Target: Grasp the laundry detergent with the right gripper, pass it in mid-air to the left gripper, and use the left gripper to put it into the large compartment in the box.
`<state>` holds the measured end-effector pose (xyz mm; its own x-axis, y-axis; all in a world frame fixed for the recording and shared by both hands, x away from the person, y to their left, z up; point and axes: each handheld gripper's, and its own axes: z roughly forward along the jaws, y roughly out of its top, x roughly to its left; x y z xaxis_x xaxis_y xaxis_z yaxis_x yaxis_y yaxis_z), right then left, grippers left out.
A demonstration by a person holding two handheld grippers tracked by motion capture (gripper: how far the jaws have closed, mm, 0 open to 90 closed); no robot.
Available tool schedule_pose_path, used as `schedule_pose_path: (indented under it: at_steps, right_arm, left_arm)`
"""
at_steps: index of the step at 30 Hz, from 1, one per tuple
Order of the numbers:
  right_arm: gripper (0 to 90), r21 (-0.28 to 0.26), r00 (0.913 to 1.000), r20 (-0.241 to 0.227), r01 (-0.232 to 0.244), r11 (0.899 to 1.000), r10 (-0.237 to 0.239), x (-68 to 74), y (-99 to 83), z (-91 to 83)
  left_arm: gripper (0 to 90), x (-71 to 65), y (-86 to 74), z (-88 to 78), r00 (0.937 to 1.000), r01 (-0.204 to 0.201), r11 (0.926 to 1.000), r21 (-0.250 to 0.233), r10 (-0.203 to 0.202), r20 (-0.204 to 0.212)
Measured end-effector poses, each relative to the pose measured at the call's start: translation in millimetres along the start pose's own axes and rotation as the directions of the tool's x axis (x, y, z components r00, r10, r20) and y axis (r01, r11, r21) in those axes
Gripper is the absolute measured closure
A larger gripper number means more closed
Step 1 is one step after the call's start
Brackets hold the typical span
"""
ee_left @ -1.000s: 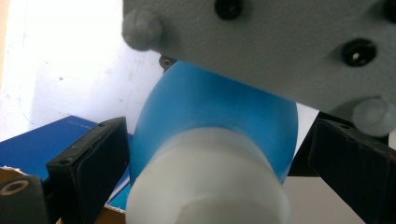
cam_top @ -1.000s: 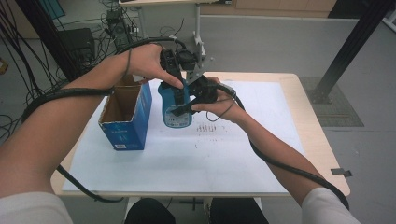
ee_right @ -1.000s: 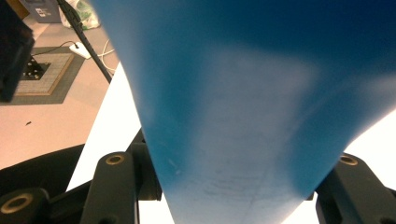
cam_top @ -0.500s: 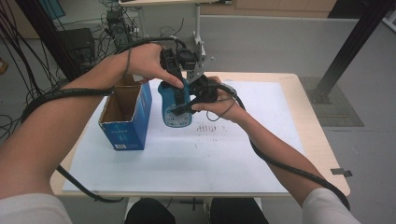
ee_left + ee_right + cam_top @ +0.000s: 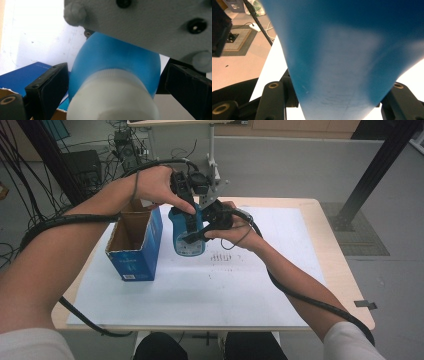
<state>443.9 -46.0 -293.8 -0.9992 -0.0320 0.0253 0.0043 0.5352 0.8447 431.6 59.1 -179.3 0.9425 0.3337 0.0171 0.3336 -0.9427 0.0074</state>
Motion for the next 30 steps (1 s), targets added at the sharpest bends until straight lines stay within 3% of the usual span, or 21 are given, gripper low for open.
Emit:
schedule_pose_path:
  at_steps: [5, 19, 22, 25, 30]
  right_arm:
    - [44.3, 0.005, 0.9999, -0.002, -0.013, 1.0, 0.013, 0.9, -0.3, -1.3]
    - [44.2, -0.004, 1.0, 0.002, 0.007, 1.0, -0.007, 0.7, -0.1, -3.2]
    - [44.2, 0.006, 0.9999, 0.001, -0.014, 1.0, 0.014, 2.3, -0.5, -4.2]
    - [44.2, -0.012, 0.9998, 0.002, 0.017, 1.0, -0.017, 0.5, 0.0, -2.9]
    - [44.2, -0.016, 0.9999, -0.002, 0.016, 1.0, -0.016, 1.1, 0.7, -3.8]
  left_arm:
    - [5.9, 0.0, 0.3, -0.5, 1.0, 0.0, 1.0, -0.002, 0.0, 0.002]
    - [5.9, -1.0, 1.6, -0.3, 1.0, -0.003, 1.0, 0.001, 0.003, 0.003]
    - [6.0, -0.8, 1.6, -0.3, 1.0, -0.005, 1.0, 0.003, 0.005, 0.003]
    - [6.5, -0.6, 1.9, 0.0, 1.0, -0.008, 1.0, 0.001, 0.008, 0.001]
    - [8.5, -1.1, 2.1, 0.3, 0.9999, -0.014, 0.9999, -0.01, 0.014, 0.004]
